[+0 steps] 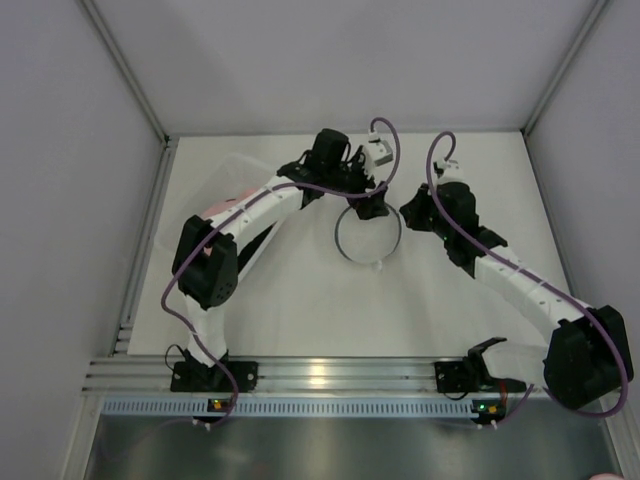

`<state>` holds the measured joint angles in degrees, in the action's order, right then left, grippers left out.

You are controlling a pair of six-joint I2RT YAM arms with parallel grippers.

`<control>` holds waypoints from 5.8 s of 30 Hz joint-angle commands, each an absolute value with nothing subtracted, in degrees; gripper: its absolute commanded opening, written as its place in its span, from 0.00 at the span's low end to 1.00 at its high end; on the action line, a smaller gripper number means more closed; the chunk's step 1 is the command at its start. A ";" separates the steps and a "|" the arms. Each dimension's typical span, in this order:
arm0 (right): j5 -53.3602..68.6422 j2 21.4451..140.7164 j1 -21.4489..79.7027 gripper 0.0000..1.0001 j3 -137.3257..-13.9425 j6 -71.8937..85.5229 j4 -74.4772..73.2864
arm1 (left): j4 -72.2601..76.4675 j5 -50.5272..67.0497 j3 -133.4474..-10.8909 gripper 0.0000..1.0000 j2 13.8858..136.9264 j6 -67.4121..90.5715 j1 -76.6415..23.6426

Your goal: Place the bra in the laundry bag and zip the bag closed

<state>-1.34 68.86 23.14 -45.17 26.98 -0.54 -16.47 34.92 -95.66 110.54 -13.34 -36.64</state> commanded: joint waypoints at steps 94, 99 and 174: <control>0.88 69.08 22.50 0.00 -44.56 28.30 1.85 | -3.17 15.91 -85.52 0.64 108.64 5.98 -35.42; 0.62 70.83 22.50 0.00 -45.70 28.39 0.44 | -4.13 15.21 -85.96 0.64 107.32 3.78 -35.42; 21.80 68.38 23.29 0.53 -40.34 51.59 20.92 | 22.85 7.82 -57.22 0.00 83.32 6.24 -42.98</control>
